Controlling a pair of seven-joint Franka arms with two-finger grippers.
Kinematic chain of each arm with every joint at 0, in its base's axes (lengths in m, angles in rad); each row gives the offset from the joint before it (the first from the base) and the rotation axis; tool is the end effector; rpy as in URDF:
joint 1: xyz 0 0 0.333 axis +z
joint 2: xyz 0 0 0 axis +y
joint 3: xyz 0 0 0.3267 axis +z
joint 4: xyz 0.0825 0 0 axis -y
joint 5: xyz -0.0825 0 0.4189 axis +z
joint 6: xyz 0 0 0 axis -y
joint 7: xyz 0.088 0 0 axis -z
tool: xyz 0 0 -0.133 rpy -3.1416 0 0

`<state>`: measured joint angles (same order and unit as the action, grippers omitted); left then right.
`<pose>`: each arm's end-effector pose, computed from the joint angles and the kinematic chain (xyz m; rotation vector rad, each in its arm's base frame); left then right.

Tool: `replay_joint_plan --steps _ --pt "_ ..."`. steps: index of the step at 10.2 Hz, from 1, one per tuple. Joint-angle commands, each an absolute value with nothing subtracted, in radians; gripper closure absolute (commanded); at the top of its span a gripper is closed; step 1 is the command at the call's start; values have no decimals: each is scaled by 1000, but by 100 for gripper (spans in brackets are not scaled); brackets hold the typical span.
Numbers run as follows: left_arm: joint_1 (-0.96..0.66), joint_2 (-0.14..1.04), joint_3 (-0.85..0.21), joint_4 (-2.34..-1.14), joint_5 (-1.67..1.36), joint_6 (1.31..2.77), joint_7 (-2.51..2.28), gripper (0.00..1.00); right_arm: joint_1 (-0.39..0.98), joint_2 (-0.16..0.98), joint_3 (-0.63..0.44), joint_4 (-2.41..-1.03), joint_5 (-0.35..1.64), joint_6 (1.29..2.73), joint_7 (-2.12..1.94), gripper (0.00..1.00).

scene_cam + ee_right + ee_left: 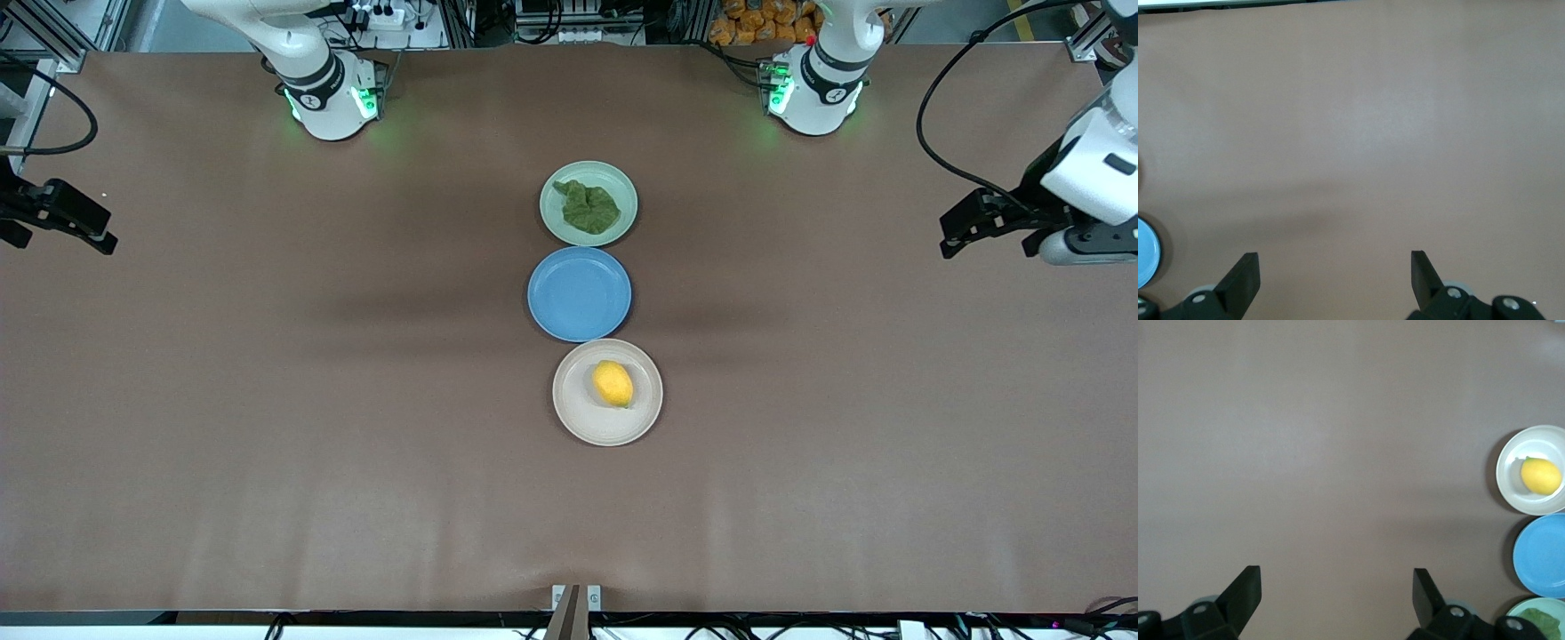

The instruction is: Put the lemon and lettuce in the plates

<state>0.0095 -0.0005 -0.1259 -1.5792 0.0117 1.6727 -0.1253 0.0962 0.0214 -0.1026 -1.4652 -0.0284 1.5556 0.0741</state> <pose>0.5981 -0.0685 0.6148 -3.1377 -0.0129 -0.1487 0.5968 -0.0069 0.6488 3.1089 -0.1272 0.1091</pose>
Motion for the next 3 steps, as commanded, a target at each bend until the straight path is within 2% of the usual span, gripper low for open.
replay_joint_plan --steps 1,3 --pt "17 29 -129 -1528 -18 1666 -144 0 95 26 -107 -1448 -9 1539 63 0" --pt "20 26 -118 -1528 -23 1663 -143 0 95 26 -109 -1450 -11 1539 64 0"
